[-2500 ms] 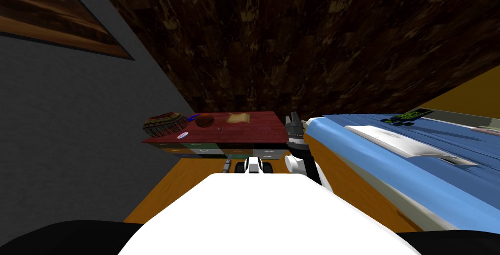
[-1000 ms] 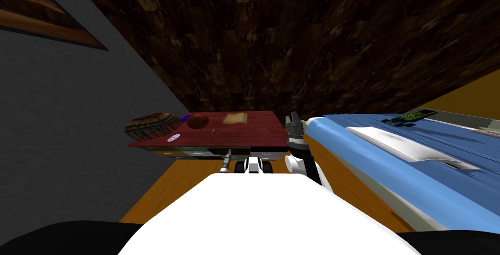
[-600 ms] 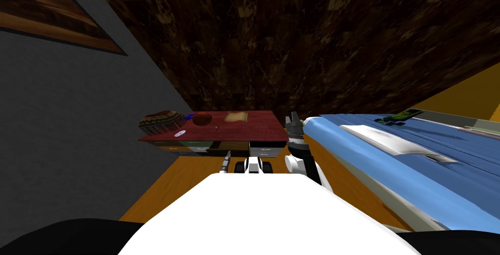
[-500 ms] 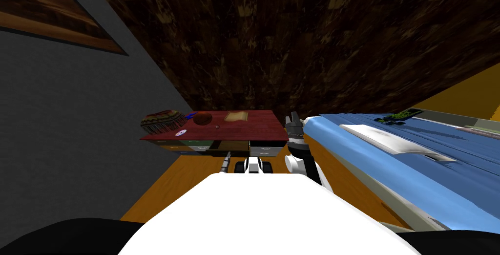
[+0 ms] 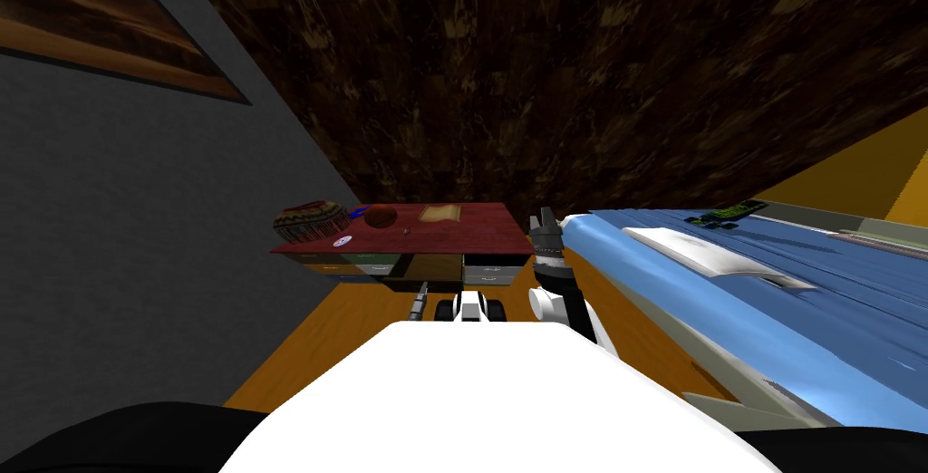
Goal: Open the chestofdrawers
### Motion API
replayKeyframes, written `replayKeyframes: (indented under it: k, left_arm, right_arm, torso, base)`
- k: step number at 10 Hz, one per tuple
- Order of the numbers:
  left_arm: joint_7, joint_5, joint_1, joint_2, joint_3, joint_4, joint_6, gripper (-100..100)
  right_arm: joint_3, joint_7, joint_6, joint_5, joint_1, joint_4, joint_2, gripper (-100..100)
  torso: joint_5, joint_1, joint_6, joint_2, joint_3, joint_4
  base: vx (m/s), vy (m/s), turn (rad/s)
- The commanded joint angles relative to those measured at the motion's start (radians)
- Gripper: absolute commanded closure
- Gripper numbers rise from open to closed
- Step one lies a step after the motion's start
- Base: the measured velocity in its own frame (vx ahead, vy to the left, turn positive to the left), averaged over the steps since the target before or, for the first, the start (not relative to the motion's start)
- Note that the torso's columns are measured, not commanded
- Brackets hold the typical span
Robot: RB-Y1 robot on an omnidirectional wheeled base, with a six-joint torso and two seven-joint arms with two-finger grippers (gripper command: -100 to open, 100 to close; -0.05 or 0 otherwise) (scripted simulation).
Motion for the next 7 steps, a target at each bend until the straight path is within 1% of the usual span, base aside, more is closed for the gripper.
replayKeyframes:
  k: [1, 3, 5, 6, 7]
  left_arm:
    - [-0.008, 0.0, -0.023, -0.007, -0.002, 0.002, 0.008, 100]
    - [-0.016, 0.001, -0.045, -0.014, -0.005, 0.005, 0.015, 100]
    - [-0.024, 0.001, -0.068, -0.02, -0.007, 0.007, 0.023, 100]
    - [-0.012, 0.0, -0.033, -0.012, -0.01, -0.025, 0.057, -100]
    - [-0.004, 0.001, -0.013, -0.006, -0.012, -0.057, 0.075, -100]
  right_arm:
    - [0.0, 0.0, 0.0, 0.0, 0.0, 0.0, 0.0, 0]
    - [0.0, 0.0, 0.0, 0.0, 0.0, 0.0, 0.0, 0]
    - [0.0, 0.0, 0.0, 0.0, 0.0, 0.0, 0.0, 0]
    - [0.0, 0.0, 0.0, 0.0, 0.0, 0.0, 0.0, 0]
    - [0.0, 0.0, 0.0, 0.0, 0.0, 0.0, 0.0, 0]
  torso:
    - [0.001, 0.001, 0.002, 0.005, 0.002, 0.002]
    - [0.001, 0.001, 0.005, 0.006, 0.004, 0.004]
    - [0.0, 0.002, 0.004, 0.002, 0.001, 0.004]
    - [0.0, 0.001, 0.004, 0.002, 0.0, 0.004]
    - [0.003, 0.003, 0.004, -0.008, -0.003, -0.001]
  base:
    - [-0.156, 0.0, 0.04]
    - [-0.221, 0.017, 0.031]
    - [-0.231, 0.029, 0.023]
    - [-0.115, 0.0, -0.006]
    - [0.015, -0.009, -0.022]
